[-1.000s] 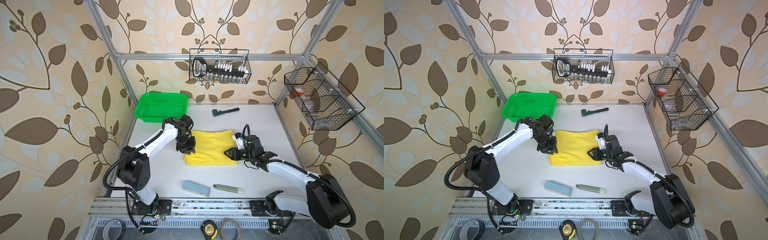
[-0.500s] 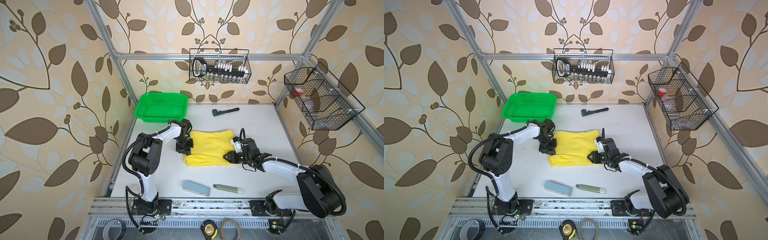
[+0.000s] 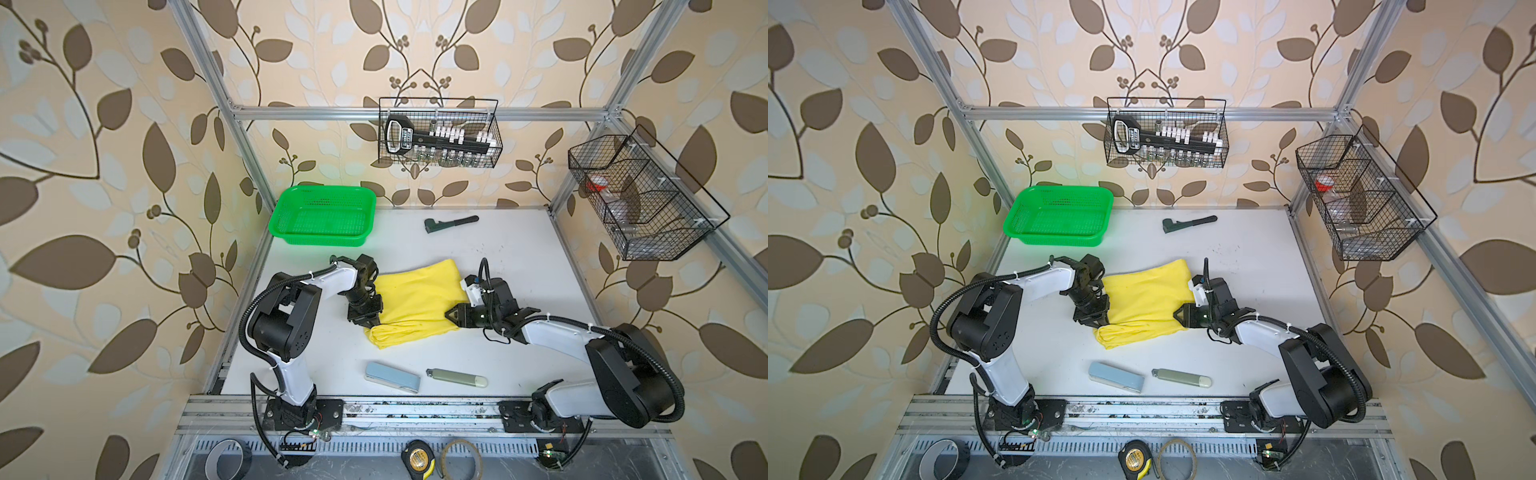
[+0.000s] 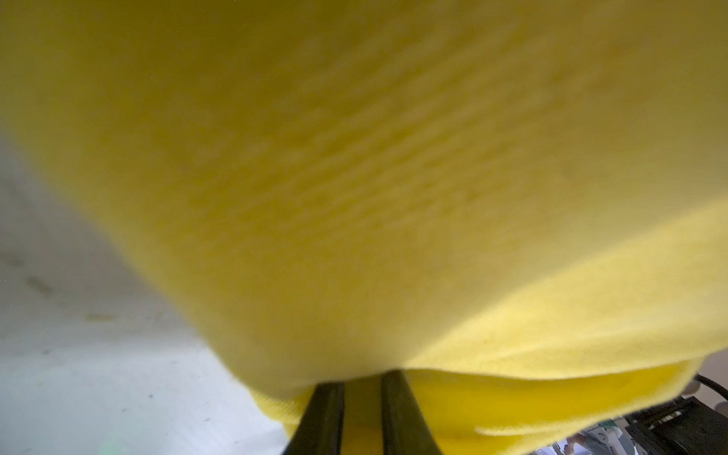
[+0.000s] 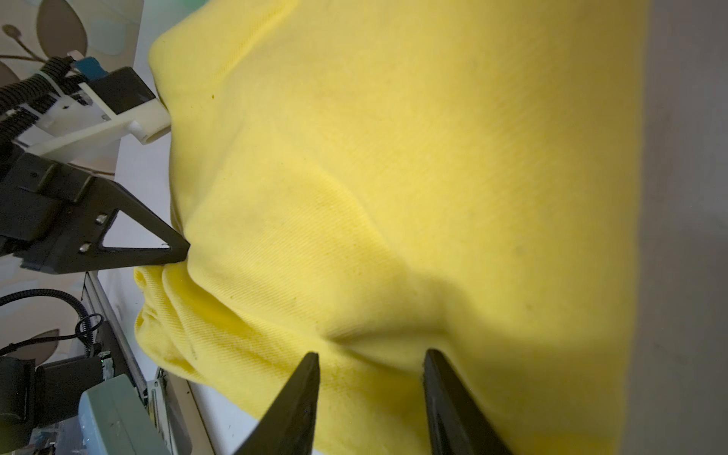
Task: Fold and stack the trousers
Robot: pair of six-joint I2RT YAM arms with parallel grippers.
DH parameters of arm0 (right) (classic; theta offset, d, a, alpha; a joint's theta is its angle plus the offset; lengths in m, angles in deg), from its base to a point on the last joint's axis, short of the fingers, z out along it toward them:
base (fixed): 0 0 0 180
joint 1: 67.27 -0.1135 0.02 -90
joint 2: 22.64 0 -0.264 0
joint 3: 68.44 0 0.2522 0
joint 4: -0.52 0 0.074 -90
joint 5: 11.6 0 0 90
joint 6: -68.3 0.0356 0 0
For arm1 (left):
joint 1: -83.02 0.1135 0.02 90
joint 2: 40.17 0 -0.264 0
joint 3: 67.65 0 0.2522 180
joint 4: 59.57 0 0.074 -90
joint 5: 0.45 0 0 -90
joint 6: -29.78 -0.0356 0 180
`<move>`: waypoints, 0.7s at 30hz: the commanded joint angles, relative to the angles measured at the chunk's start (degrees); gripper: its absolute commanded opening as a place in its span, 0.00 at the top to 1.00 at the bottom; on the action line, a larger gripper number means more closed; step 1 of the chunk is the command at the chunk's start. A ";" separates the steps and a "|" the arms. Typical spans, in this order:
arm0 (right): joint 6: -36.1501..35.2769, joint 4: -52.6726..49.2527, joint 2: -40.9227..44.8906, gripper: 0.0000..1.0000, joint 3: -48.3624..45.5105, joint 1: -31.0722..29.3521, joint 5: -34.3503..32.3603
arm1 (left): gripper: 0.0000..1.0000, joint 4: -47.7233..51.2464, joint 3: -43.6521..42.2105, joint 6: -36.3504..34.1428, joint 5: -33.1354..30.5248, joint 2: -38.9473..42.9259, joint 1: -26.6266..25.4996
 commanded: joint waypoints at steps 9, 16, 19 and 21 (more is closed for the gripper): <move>-4.55 -7.18 -1.18 0.44 10.80 2.05 -3.10 | 0.53 9.18 9.93 -3.16 -5.18 7.58 -0.17; -7.41 -7.96 -6.90 0.42 10.37 2.55 -6.29 | 0.40 6.86 17.74 -7.27 -6.05 3.22 -0.41; -6.36 -5.97 -8.48 0.42 8.06 2.43 -6.16 | 0.39 4.03 18.48 -3.53 -6.26 0.30 -3.01; -5.89 -5.36 -9.04 0.42 6.80 2.22 -6.53 | 0.38 2.37 18.32 0.28 -6.63 -1.49 -5.25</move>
